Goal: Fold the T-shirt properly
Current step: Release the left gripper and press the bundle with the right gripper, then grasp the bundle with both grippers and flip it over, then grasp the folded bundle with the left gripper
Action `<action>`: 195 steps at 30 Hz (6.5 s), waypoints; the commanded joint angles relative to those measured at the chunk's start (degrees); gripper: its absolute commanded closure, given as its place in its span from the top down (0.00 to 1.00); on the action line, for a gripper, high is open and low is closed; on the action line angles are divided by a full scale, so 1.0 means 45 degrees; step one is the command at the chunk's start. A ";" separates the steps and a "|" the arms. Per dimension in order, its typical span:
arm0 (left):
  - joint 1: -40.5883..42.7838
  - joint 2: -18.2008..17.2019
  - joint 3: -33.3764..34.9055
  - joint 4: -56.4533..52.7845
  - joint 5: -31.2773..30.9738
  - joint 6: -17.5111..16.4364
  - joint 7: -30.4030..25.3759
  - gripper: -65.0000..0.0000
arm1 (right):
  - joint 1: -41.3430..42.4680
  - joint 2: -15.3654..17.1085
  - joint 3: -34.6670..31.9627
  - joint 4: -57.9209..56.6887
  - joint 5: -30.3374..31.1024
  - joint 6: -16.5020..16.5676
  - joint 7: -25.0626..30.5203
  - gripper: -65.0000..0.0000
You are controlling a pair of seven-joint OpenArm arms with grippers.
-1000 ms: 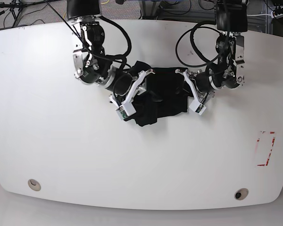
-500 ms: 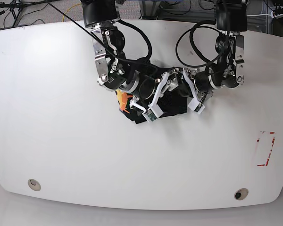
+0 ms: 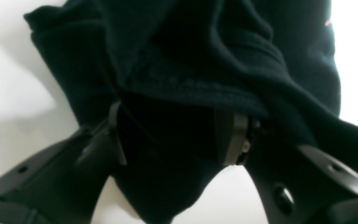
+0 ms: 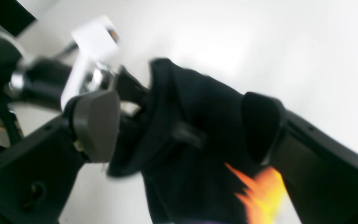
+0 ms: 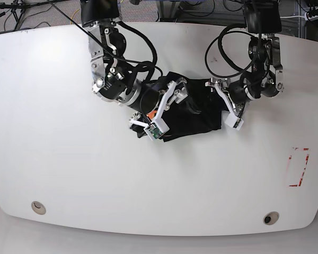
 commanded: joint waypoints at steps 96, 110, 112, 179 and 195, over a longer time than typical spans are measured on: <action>0.0808 -0.0138 -0.0192 0.2116 0.2738 -0.0104 -0.0721 0.54 | 0.3631 0.0624 -0.1081 -0.9479 -0.2690 0.0435 0.6849 0.31; -0.0638 -0.1603 0.1253 -0.1479 0.3285 -0.0104 -0.2734 0.54 | 0.2088 0.2050 -0.0573 -0.9244 -0.2045 0.1002 0.7220 0.30; -0.0911 -0.1603 0.1390 -0.1459 0.3343 -0.0104 -0.2753 0.54 | 0.1541 0.2030 -0.0300 -0.9049 -0.2084 0.1002 0.7435 0.30; 0.1413 -0.2150 -0.3533 0.5613 0.3383 -0.1110 -0.0799 0.54 | 0.1443 -0.0255 -0.0651 -0.4888 -0.4272 0.0044 0.4993 0.30; 0.0651 0.0194 0.1175 0.5652 0.3617 0.0795 -0.2323 0.54 | 0.0603 0.0526 0.1634 0.0836 -0.4253 0.0162 0.1477 0.30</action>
